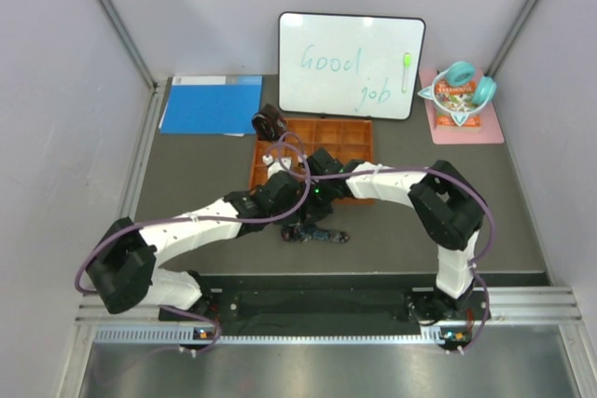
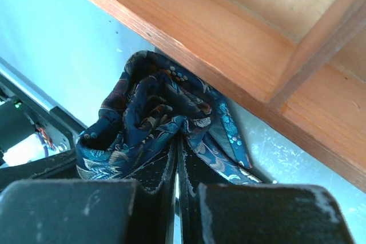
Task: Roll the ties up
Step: Roll the tie at the center of the board.
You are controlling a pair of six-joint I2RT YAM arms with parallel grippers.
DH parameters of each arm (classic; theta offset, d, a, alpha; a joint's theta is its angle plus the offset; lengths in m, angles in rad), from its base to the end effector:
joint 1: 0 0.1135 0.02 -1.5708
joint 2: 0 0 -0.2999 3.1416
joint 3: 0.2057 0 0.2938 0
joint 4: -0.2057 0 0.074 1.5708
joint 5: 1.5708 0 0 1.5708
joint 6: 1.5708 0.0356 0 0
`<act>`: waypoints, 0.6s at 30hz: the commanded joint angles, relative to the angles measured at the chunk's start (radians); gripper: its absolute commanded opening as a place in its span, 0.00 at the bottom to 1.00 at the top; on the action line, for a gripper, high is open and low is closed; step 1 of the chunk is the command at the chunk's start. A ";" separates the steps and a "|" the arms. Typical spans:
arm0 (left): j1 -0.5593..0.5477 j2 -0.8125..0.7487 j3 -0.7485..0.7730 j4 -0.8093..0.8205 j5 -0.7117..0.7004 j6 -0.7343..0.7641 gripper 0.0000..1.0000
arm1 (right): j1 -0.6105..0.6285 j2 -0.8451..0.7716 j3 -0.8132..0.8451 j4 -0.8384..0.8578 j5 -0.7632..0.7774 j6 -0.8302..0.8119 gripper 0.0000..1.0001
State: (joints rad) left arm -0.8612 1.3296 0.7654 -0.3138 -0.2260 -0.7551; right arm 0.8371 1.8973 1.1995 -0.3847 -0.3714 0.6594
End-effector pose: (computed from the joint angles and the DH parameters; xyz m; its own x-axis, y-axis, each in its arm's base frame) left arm 0.1969 -0.2170 0.2180 -0.8079 -0.0845 -0.5833 0.1269 0.9415 -0.3122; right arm 0.2753 0.3246 0.1641 -0.9612 -0.2136 -0.1744 -0.2748 0.7951 0.5407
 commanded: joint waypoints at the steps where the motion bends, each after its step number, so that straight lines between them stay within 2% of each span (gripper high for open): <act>1: -0.022 0.049 0.054 0.073 0.016 -0.009 0.20 | 0.031 -0.027 -0.037 0.017 -0.032 0.008 0.00; 18: -0.119 0.186 0.143 0.062 0.001 -0.016 0.20 | -0.013 -0.102 -0.107 -0.034 0.002 -0.015 0.00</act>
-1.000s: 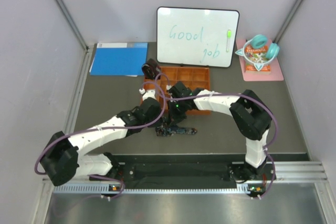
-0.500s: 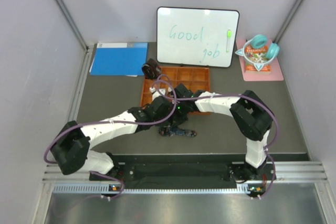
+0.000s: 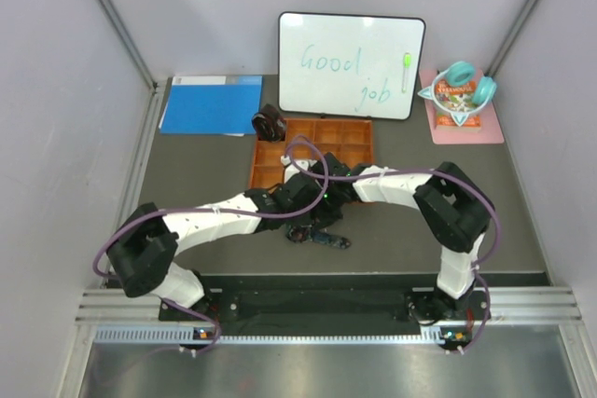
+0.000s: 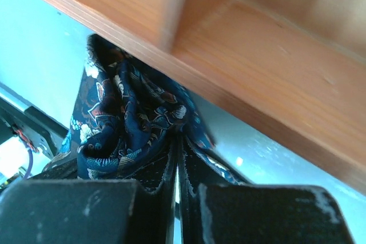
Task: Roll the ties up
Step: Roll the tie at the center of the board.
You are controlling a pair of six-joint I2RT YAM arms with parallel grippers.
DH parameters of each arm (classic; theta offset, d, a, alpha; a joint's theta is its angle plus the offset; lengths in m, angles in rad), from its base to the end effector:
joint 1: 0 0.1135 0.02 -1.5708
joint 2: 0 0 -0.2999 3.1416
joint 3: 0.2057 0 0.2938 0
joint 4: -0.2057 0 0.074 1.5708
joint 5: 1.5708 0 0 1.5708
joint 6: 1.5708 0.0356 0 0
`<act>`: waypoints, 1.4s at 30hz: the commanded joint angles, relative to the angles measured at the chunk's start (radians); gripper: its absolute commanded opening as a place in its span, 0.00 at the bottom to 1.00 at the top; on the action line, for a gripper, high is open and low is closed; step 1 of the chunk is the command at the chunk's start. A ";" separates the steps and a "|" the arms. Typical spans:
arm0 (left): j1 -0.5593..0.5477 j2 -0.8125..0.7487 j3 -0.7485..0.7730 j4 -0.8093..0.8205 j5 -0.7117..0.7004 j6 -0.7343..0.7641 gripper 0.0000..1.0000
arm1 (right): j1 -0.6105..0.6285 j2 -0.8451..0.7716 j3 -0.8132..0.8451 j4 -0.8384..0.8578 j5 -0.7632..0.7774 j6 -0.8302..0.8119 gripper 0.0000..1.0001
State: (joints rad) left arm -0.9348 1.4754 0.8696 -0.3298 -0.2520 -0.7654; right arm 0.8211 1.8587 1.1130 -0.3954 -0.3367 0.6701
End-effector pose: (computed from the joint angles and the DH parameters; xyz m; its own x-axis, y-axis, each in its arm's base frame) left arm 0.2010 -0.2573 0.2103 -0.8237 -0.0140 -0.5669 0.1672 0.9493 -0.2663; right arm 0.2653 0.3022 0.1522 -0.9728 -0.1846 -0.1400 -0.2302 0.8384 0.4941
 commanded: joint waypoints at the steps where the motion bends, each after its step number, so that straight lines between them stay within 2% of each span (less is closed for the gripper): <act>1: -0.050 0.045 0.040 0.077 0.022 -0.009 0.20 | -0.003 -0.072 -0.025 -0.042 -0.028 -0.029 0.00; 14: -0.096 0.074 0.035 0.060 -0.010 -0.009 0.21 | -0.106 -0.210 -0.070 -0.158 0.027 -0.090 0.00; 18: -0.098 0.101 0.048 0.057 -0.009 0.003 0.29 | -0.134 -0.245 -0.078 -0.183 0.045 -0.106 0.00; 21: -0.099 0.125 0.069 0.057 0.000 0.011 0.40 | -0.157 -0.274 -0.087 -0.201 0.042 -0.116 0.00; 24: -0.099 0.135 0.088 0.057 0.010 0.020 0.57 | -0.171 -0.303 -0.090 -0.214 0.042 -0.122 0.00; 25: -0.099 0.134 0.097 0.054 0.014 0.028 0.60 | -0.171 -0.309 -0.090 -0.220 0.042 -0.122 0.00; 31: -0.099 0.102 0.138 -0.006 -0.007 0.043 0.64 | -0.172 -0.332 -0.081 -0.217 0.018 -0.113 0.00; 38: -0.099 -0.030 0.155 -0.089 -0.087 0.054 0.70 | -0.171 -0.331 -0.079 -0.160 -0.062 -0.075 0.00; 42: -0.090 -0.105 0.109 -0.121 -0.141 0.051 0.74 | -0.160 -0.340 -0.082 -0.119 -0.099 -0.053 0.00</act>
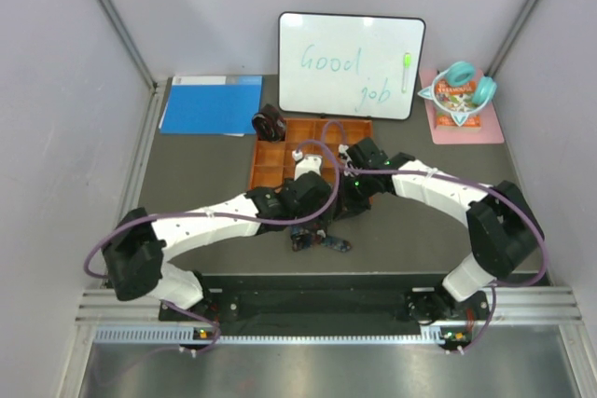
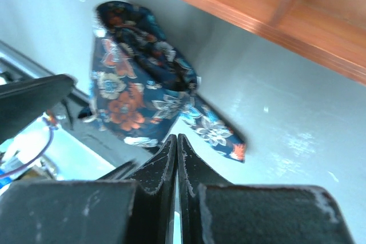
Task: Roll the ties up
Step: Roll the tie at the center of the board.
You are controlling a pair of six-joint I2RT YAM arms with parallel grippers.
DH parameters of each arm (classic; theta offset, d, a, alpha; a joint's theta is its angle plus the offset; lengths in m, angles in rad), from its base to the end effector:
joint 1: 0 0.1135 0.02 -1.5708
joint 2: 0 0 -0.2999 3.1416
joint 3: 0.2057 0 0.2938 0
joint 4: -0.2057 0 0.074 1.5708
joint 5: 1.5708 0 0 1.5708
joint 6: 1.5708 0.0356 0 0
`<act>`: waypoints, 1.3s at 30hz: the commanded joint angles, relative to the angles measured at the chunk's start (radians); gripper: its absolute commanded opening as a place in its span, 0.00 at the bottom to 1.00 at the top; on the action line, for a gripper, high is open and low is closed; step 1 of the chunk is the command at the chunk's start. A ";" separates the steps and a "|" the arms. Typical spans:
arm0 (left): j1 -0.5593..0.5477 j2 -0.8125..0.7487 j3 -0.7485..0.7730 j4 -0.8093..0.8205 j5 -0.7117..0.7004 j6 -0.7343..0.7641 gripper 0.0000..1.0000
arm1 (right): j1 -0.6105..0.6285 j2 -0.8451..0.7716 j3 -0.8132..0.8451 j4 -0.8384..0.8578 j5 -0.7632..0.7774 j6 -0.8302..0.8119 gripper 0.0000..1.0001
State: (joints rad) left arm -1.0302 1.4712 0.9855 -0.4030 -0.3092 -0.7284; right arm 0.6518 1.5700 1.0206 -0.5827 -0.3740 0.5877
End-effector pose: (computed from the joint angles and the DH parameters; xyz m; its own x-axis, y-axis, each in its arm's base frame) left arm 0.1846 -0.2864 0.2470 -0.7761 0.0608 -0.6277 0.2699 0.9316 -0.2434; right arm 0.2639 0.2177 0.2174 -0.9804 -0.0989 -0.1701 -0.1736 0.8420 0.5108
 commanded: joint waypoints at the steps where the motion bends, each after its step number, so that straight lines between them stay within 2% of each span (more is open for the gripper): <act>1: 0.010 -0.118 -0.019 -0.051 -0.087 0.012 0.75 | 0.015 -0.054 0.018 0.067 -0.062 0.027 0.00; 6: 0.077 -0.235 -0.123 -0.042 -0.070 -0.003 0.77 | 0.042 -0.079 0.032 0.060 -0.059 0.046 0.00; 11: 0.160 -0.307 -0.212 0.027 0.045 -0.019 0.78 | 0.065 -0.100 0.015 0.095 -0.080 0.080 0.00; 24: 0.199 -0.315 -0.383 0.230 0.180 -0.114 0.80 | 0.104 -0.015 -0.022 0.201 -0.114 0.113 0.00; 27: 0.203 -0.331 -0.364 0.178 0.173 -0.117 0.79 | 0.108 -0.001 -0.040 0.211 -0.114 0.113 0.00; 32: 0.199 -0.431 -0.350 0.050 0.148 -0.123 0.63 | 0.108 -0.001 -0.017 0.181 -0.085 0.095 0.00; 34: 0.200 -0.469 -0.361 0.003 0.145 -0.128 0.61 | 0.108 0.010 0.010 0.156 -0.072 0.081 0.00; 36: 0.199 -0.486 -0.383 -0.005 0.153 -0.134 0.64 | 0.108 0.021 0.026 0.149 -0.065 0.078 0.00; 39: 0.199 -0.503 -0.418 0.056 0.183 -0.138 0.75 | 0.109 0.024 0.013 0.161 -0.065 0.086 0.00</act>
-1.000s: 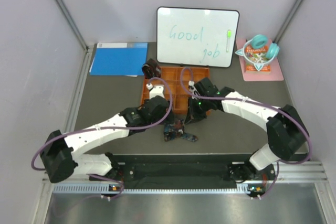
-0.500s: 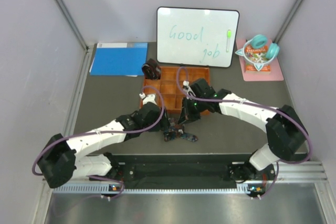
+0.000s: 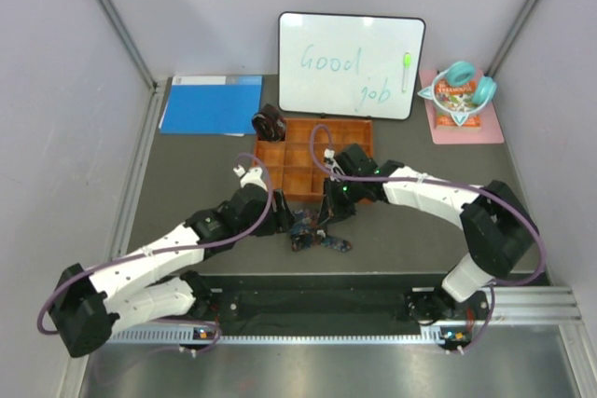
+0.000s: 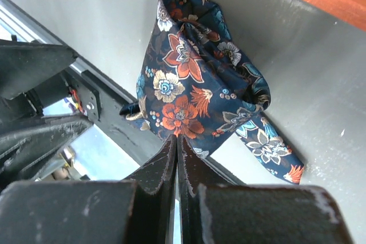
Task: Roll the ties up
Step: Roll the tie at the center of the board.
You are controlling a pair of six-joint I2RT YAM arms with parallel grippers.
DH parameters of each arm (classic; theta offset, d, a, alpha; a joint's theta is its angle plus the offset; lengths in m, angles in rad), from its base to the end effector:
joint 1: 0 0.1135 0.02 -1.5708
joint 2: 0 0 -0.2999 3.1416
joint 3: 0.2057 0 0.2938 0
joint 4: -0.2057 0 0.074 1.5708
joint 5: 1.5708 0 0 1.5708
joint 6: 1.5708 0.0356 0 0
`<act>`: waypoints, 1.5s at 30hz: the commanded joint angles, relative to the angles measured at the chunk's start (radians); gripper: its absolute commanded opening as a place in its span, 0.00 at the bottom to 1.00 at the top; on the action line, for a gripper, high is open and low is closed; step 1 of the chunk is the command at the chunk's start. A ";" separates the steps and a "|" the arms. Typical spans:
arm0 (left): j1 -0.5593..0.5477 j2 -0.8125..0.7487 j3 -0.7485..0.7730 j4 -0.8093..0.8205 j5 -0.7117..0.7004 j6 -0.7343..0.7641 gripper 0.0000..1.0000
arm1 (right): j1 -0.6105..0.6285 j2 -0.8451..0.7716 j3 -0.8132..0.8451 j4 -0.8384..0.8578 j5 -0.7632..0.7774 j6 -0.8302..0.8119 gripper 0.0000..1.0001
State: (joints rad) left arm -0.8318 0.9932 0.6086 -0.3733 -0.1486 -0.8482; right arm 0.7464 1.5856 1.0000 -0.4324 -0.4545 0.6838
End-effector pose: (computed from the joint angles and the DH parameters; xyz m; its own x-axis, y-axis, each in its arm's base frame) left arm 0.1552 -0.1625 0.2374 -0.8002 -0.2232 -0.5567 0.0883 0.8742 -0.4775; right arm 0.2485 0.2511 0.2142 -0.9766 -0.1301 -0.1710 -0.2094 0.7551 0.6213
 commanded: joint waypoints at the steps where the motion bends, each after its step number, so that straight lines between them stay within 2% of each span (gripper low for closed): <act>1: 0.000 -0.034 -0.053 0.051 0.047 -0.023 0.76 | 0.016 0.013 0.028 0.018 0.013 -0.007 0.00; 4: 0.002 -0.024 -0.095 0.144 0.073 -0.054 0.78 | 0.016 0.020 0.006 0.043 0.008 0.002 0.00; 7: -0.003 -0.004 -0.087 0.134 0.106 -0.098 0.78 | 0.018 0.036 -0.015 0.069 0.005 0.005 0.00; 9: -0.045 -0.031 -0.095 0.128 0.072 -0.159 0.78 | 0.019 0.046 -0.021 0.076 0.005 0.002 0.00; 12: -0.139 -0.108 -0.128 0.108 -0.062 -0.302 0.80 | 0.019 0.053 -0.026 0.083 0.007 0.002 0.00; 14: -0.193 -0.142 -0.162 0.119 -0.127 -0.423 0.88 | 0.018 0.056 -0.009 0.073 0.011 -0.006 0.00; 17: -0.298 -0.169 -0.178 0.107 -0.241 -0.564 0.92 | 0.019 0.063 0.035 0.032 0.027 -0.024 0.00; 21: -0.490 -0.131 -0.139 -0.001 -0.460 -0.770 0.94 | 0.016 0.068 0.100 -0.028 0.059 -0.047 0.00; 24: -0.564 -0.058 -0.129 0.019 -0.525 -0.877 0.95 | 0.011 0.074 0.152 -0.071 0.077 -0.067 0.00; 29: -0.605 0.038 -0.073 0.048 -0.597 -0.920 0.96 | 0.007 0.089 0.221 -0.109 0.141 -0.104 0.00; 33: -0.622 0.050 -0.043 -0.036 -0.638 -0.953 0.97 | 0.005 0.152 0.284 -0.118 0.197 -0.132 0.00; 36: -0.622 0.021 -0.076 -0.059 -0.641 -1.011 0.98 | 0.007 0.195 0.325 -0.123 0.257 -0.147 0.00; 40: -0.621 -0.001 -0.151 -0.001 -0.640 -1.055 0.98 | 0.007 0.237 0.347 -0.102 0.255 -0.152 0.00; 45: -0.622 0.061 -0.135 0.045 -0.655 -1.049 0.98 | 0.007 0.257 0.331 -0.086 0.264 -0.151 0.00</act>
State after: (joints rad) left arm -1.4487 1.0149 0.4603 -0.3813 -0.7605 -1.8668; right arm 0.7517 1.8359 1.3048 -0.5404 -0.2157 0.5503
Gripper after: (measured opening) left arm 0.982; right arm 0.004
